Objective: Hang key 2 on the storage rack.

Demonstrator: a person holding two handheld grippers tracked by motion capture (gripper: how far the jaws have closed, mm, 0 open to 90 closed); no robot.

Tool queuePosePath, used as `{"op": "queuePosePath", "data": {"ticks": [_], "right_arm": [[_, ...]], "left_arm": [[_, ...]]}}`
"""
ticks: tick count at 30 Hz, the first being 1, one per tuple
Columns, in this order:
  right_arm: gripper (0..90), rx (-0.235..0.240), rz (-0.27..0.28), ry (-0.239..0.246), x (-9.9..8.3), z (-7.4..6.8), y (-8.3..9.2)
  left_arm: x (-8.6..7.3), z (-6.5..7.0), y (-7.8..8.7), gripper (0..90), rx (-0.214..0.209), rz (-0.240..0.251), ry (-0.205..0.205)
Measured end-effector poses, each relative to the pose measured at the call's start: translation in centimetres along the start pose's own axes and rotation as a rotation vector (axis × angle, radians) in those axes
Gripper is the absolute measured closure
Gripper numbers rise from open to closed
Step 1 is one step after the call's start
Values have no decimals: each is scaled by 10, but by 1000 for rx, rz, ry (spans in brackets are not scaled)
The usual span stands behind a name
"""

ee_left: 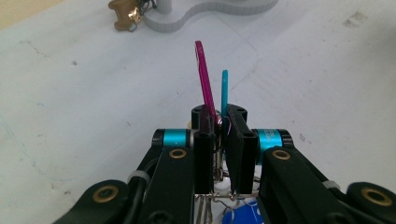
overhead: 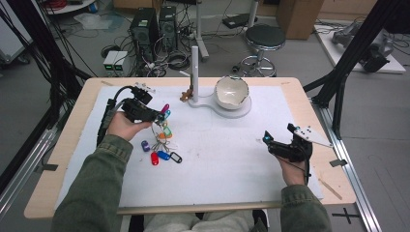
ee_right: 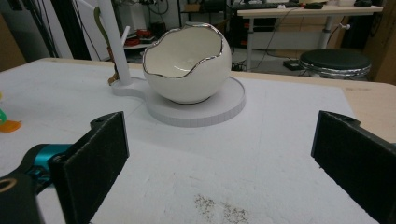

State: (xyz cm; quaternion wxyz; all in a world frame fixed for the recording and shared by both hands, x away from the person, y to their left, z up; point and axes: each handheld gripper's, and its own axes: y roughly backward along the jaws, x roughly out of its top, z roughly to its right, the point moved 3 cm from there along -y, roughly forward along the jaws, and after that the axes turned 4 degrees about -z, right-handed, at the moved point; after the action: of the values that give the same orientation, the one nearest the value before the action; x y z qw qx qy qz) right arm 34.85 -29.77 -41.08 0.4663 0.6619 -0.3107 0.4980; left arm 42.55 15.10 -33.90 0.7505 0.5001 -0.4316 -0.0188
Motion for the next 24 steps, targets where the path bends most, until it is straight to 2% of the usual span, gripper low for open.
{"op": "queuePosePath", "data": {"ticks": [14, 21, 24], "right_arm": [[30, -1, 0, -1, 0, 0, 0], [31, -2, -1, -5, 0, 0, 1], [30, -2, -1, -4, 0, 0, 1]], "left_arm": [[29, 9, 23, 819, 26, 39, -45], [39, 13, 28, 819, 21, 45, -57], [43, 15, 29, 819, -1, 41, -61]]}}
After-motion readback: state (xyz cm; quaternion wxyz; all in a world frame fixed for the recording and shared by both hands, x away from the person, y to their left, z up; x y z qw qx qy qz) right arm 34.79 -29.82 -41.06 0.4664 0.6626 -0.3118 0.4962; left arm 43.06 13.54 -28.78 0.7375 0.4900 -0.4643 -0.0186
